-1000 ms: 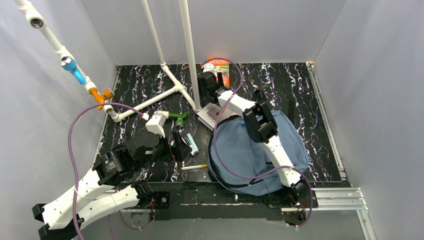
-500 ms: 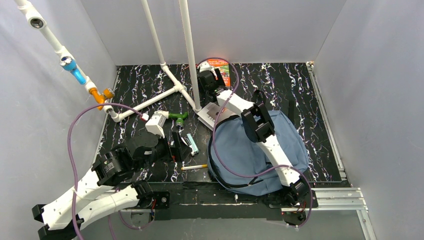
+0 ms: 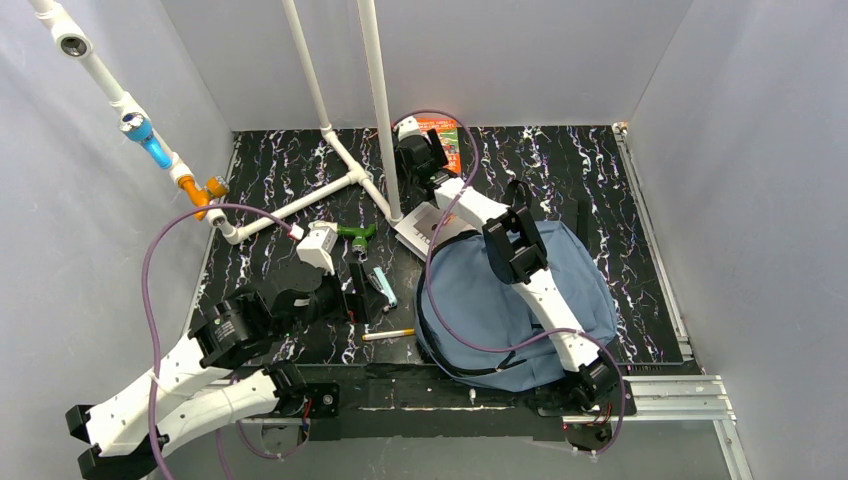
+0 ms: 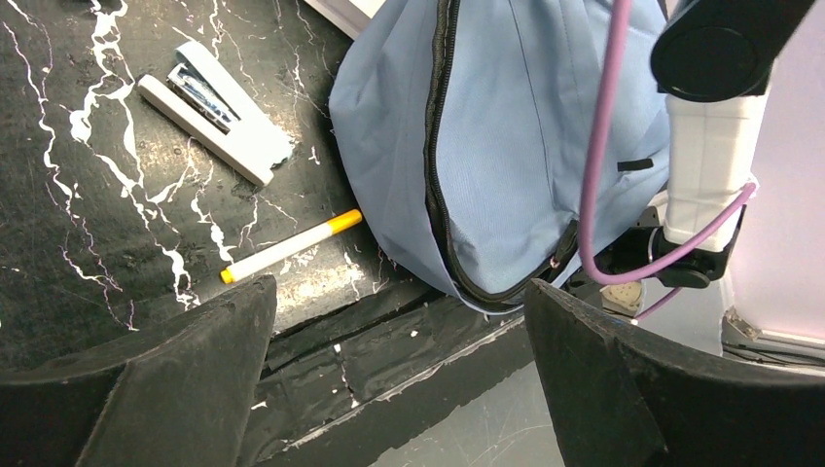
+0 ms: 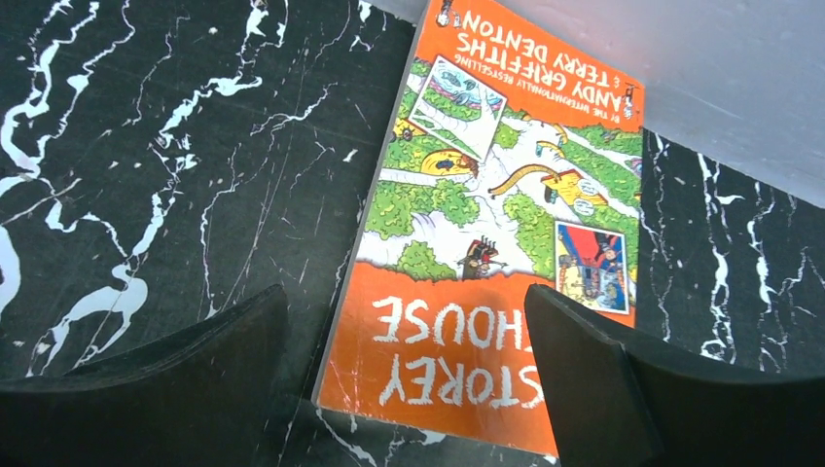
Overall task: Pack the student bag
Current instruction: Pick up the book from the center of the board.
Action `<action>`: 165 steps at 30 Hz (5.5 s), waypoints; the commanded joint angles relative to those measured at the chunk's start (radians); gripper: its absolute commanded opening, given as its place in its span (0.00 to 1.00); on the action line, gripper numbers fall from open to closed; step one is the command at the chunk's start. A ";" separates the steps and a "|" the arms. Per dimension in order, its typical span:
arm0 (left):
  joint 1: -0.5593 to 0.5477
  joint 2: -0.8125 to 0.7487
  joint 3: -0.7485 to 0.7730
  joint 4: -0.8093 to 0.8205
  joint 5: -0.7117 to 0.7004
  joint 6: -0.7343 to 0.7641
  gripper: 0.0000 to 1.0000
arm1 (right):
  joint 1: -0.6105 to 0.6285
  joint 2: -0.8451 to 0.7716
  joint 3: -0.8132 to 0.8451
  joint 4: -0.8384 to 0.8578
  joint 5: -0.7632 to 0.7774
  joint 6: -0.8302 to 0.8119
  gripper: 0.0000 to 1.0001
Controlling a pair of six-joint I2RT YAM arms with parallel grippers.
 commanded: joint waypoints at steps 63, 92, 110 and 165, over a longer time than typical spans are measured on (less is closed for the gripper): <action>0.160 0.182 -0.222 0.795 0.201 -0.750 0.98 | -0.196 -1.453 -1.014 -0.238 -0.695 0.574 0.01; 0.180 0.454 -0.146 1.032 0.194 -0.792 0.98 | -0.154 -1.655 -1.346 -0.120 -0.945 0.685 0.01; 0.175 0.538 -0.169 1.034 0.308 -0.778 0.76 | 0.163 -1.681 -1.397 -0.164 -0.760 0.414 0.01; 0.349 0.358 0.144 0.239 1.053 0.355 0.00 | -0.205 -1.656 -1.372 -0.379 -1.159 0.605 0.98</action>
